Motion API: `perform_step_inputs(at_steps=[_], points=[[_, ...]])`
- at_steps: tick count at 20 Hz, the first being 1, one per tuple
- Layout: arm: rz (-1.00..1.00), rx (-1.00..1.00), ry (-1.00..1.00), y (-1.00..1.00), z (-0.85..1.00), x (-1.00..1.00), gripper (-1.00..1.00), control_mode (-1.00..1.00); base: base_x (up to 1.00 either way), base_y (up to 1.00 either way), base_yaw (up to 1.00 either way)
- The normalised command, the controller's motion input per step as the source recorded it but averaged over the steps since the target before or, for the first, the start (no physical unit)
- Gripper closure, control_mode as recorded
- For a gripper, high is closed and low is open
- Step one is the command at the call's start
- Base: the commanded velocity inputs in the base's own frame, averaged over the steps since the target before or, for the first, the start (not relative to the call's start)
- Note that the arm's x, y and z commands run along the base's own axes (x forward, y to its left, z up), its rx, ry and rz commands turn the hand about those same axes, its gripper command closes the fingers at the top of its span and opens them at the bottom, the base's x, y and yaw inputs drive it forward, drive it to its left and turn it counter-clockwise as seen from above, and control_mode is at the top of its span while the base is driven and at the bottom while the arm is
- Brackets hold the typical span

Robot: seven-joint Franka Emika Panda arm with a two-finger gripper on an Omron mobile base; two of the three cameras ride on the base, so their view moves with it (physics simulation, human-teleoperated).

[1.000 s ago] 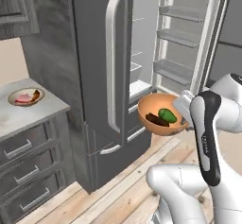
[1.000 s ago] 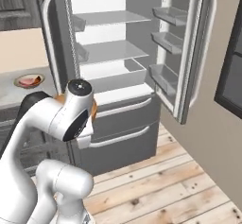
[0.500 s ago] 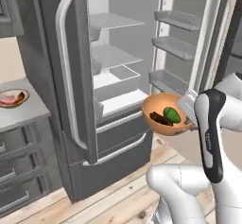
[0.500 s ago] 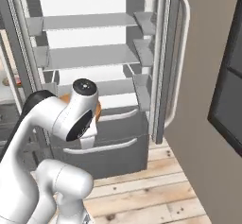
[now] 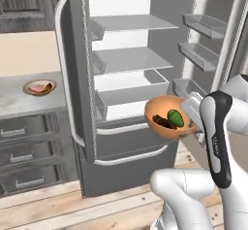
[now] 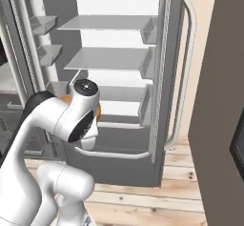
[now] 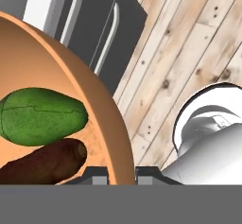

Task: Place the bowl with the sweet potato and avocado on the top shelf of the fridge. Place the bowl with the steak and chicken drumstick on the second highest shelf of the fridge.

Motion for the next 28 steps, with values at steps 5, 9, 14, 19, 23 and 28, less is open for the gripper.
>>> perform_step_inputs(at_steps=[5, 9, 14, 19, 23, 28], points=[[0.00, 0.00, 0.00, 0.00, 0.00, 0.00, 1.00, 1.00, 0.67, 0.00, 0.09], [0.00, 0.00, 0.00, 0.00, 0.00, 0.00, 1.00, 1.00, 0.76, -0.03, 0.01], [0.00, 0.00, 0.00, 0.00, 0.00, 0.00, 1.00, 1.00, 0.70, -0.01, 0.00], [0.00, 0.00, 0.00, 0.00, 0.00, 0.00, 1.00, 1.00, 0.75, 0.00, 0.00], [0.00, 0.00, 0.00, 0.00, 0.00, 0.00, 1.00, 1.00, 0.76, 0.00, 0.00], [0.00, 0.00, 0.00, 0.00, 0.04, 0.00, 1.00, -1.00, 0.42, 0.00, 0.00]])
